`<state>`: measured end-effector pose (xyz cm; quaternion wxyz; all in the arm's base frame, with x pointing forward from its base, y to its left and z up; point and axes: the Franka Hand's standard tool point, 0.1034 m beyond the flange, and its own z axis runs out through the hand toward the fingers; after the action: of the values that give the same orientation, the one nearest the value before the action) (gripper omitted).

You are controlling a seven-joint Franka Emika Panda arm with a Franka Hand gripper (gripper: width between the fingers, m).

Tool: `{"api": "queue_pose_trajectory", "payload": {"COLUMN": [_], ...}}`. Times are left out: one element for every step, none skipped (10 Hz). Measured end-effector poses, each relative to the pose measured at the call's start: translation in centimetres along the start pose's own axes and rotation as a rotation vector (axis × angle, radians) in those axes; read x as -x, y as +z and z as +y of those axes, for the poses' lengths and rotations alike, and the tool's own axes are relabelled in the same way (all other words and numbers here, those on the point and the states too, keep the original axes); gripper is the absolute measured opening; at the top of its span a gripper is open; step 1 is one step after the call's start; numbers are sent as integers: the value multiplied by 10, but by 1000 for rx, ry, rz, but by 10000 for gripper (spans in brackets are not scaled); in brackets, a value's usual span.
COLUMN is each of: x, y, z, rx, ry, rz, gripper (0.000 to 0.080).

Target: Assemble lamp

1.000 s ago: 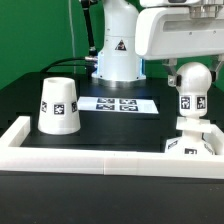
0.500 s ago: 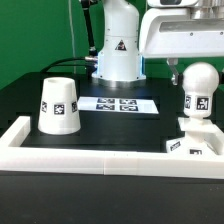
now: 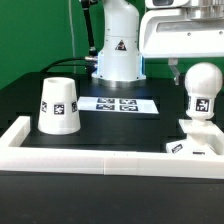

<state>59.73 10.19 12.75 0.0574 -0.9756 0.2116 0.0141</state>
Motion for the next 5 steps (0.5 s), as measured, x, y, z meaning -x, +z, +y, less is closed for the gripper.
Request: {"api": "queue_pose_trajectory", "payload": {"x": [0, 1, 1, 2, 1], "y": [0, 0, 0, 1, 1], "z": [-1, -2, -2, -2, 0], "rx": [-4, -6, -8, -16, -37], "ry": [56, 119, 186, 251, 353], "rz": [-2, -4, -5, -18, -40], "gripper": [580, 580, 580, 580, 580]}}
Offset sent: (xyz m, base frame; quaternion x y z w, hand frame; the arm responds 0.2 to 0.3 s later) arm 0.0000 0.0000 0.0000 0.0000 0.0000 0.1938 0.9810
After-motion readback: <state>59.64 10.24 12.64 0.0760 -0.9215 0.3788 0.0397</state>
